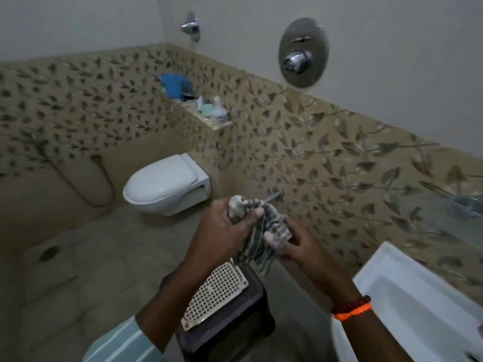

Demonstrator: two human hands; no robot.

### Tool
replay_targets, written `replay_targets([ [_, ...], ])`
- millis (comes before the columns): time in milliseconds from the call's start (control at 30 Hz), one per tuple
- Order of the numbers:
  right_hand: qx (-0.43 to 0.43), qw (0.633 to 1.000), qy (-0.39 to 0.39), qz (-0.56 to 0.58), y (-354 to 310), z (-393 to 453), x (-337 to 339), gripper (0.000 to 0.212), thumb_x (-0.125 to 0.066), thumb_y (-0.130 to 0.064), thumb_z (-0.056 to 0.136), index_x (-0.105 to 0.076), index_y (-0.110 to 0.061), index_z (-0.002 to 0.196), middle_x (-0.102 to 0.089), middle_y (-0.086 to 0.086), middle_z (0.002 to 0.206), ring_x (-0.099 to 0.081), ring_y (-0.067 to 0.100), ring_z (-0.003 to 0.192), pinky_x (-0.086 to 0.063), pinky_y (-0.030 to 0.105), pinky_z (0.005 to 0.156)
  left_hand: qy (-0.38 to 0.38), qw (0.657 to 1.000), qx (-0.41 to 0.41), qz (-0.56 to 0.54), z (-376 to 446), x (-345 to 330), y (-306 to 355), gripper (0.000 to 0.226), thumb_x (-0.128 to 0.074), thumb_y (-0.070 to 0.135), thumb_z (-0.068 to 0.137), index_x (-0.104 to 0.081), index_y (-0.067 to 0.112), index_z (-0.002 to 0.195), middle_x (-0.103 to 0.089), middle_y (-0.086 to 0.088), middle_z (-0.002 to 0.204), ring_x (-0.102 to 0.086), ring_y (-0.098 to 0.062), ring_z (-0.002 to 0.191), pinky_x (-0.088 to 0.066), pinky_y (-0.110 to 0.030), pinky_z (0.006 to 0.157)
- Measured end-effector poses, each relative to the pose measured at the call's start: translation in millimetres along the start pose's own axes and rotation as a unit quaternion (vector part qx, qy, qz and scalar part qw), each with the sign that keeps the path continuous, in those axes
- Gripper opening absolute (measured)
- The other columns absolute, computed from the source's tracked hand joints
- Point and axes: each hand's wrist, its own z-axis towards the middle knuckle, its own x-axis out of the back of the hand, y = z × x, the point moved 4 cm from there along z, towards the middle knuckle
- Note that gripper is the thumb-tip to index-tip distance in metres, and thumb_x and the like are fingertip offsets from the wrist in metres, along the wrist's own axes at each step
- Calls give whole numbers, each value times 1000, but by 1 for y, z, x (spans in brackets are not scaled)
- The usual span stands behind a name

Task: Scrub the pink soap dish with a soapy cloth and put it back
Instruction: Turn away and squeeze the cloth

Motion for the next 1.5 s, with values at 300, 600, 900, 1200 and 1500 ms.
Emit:
replay_targets([
  [300,-43,996,-40,67,56,94,-59,42,-76,-23,82,-69,0,116,-70,19,118,-64,36,114,-48,53,102,47,995,53,69,18,79,-77,18,-66,33,98,-66,24,82,-73,8,79,-69,0,78,-53,-26,70],
  [600,-112,983,-134,-57,180,169,-96,29,-64,-22,96,-68,3,110,-73,21,106,-70,35,101,-56,45,86,83,935,320,-127,-37,64,-269,28,-62,33,101,-70,9,113,-78,-10,111,-75,-23,103,-61,-39,90],
  [900,-189,944,-151,-225,359,219,-87,33,-64,-6,94,-59,12,121,-64,26,122,-62,30,112,-50,44,100,181,862,436,-184,-75,6,-431,49,-76,8,90,-57,10,135,-78,-6,103,-75,-11,90,-64,-30,80],
  [1200,-139,903,-138,-382,424,245,-95,29,-71,-12,88,-68,6,111,-70,25,107,-65,34,103,-49,38,94,144,904,402,29,-67,-30,-503,29,-68,-3,89,-75,16,110,-74,-4,119,-69,-23,112,-56,-32,97],
  [1500,-107,866,-128,-471,449,249,-91,11,-65,-8,85,-65,3,88,-69,21,89,-66,37,85,-53,43,79,-22,877,427,220,-69,-56,-536,65,-62,-1,90,-42,7,151,-36,-22,155,-43,-37,139,-40,-38,113],
])
